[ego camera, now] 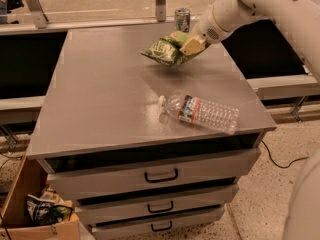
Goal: Move green jalapeno chip bag near redbull can
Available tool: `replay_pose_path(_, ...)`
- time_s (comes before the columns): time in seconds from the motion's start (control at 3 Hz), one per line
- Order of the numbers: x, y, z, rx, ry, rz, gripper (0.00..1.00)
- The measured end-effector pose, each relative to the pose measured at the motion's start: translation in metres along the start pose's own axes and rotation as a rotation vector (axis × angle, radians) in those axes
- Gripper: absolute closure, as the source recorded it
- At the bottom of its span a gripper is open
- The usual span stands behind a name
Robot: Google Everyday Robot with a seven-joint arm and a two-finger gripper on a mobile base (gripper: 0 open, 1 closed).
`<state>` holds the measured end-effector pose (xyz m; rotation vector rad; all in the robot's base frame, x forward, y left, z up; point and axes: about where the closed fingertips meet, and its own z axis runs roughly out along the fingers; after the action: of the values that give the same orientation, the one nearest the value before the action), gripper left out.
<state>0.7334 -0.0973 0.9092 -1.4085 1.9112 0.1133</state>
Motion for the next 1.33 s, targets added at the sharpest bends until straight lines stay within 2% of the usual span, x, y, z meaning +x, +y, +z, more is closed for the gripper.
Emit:
replay_pose_path(0.33, 0.011, -0.026, 0.019, -0.004, 0.01, -0.043, 1.0)
replay_pose_path(1.0, 0.023, -0.034, 0.018, -0.014, 0.016, -0.056, 1.0)
replay_pose_path(1.33, 0.04, -0.041, 0.008, -0.028, 0.033, -0.04, 0.82)
